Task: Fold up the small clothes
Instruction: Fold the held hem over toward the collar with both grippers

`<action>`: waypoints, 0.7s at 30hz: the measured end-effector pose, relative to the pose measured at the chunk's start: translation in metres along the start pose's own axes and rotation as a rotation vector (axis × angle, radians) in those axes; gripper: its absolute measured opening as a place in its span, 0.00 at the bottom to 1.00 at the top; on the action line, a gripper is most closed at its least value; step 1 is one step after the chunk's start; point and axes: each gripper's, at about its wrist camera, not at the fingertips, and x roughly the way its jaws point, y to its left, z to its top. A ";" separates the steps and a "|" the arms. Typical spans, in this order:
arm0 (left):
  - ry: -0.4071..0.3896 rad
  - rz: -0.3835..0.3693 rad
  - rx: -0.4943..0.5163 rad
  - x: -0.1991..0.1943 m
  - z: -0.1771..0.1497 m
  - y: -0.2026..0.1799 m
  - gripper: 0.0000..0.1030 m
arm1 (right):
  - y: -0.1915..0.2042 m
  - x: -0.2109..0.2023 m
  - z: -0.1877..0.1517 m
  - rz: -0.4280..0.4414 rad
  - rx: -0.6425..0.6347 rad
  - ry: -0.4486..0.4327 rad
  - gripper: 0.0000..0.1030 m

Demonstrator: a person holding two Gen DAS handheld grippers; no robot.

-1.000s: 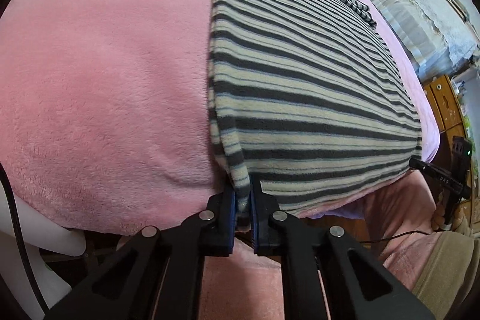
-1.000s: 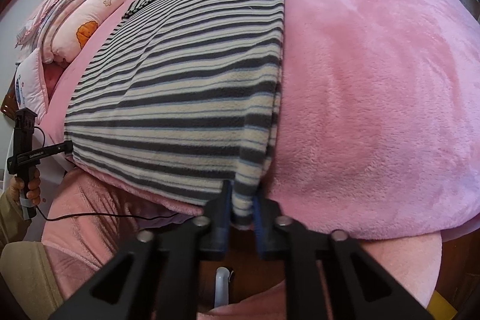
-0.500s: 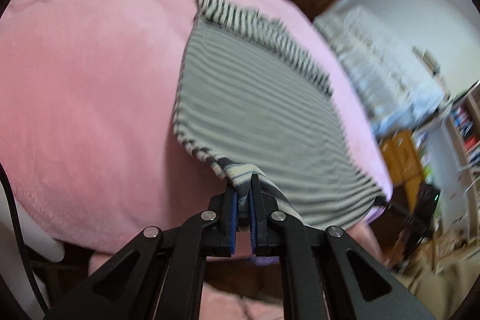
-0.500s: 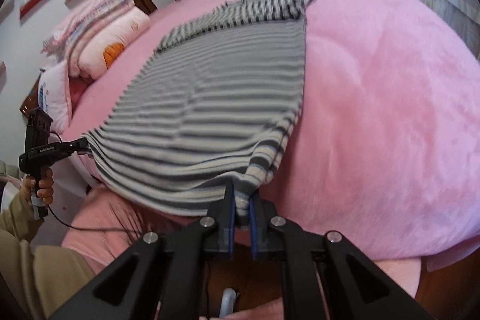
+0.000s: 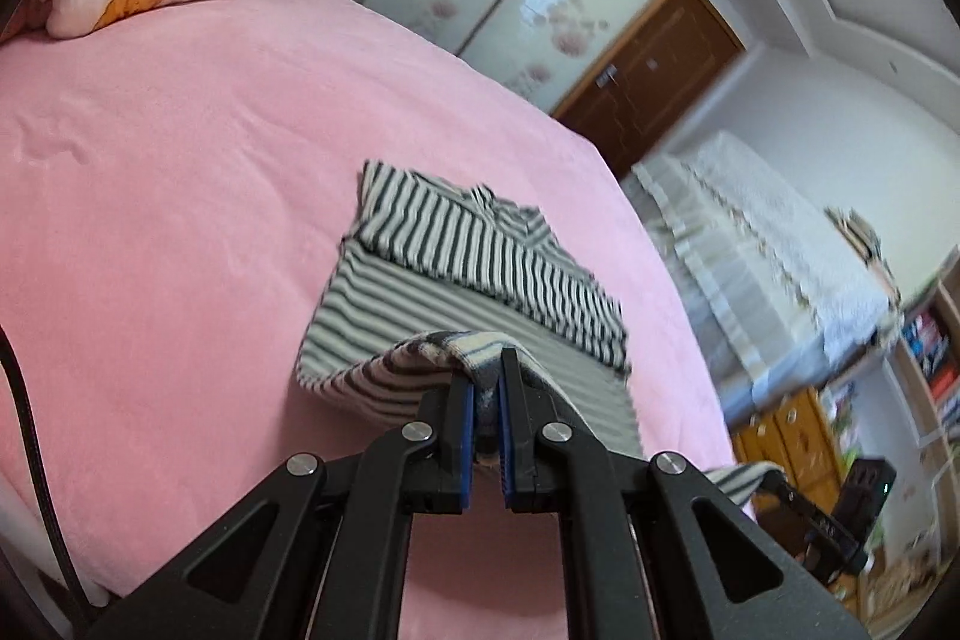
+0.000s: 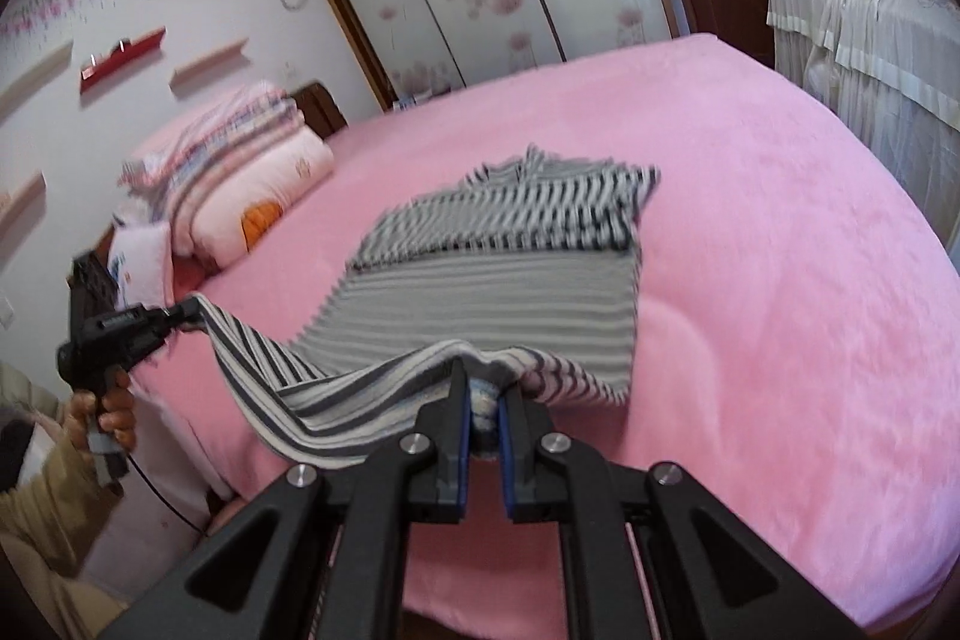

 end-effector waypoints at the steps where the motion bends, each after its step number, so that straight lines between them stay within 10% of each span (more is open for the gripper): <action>1: -0.005 0.006 -0.027 0.002 0.007 0.003 0.04 | -0.003 0.001 0.007 0.008 0.013 -0.009 0.07; 21: 0.039 0.116 -0.364 0.209 0.143 0.045 0.04 | -0.104 0.176 0.156 -0.003 0.397 -0.013 0.07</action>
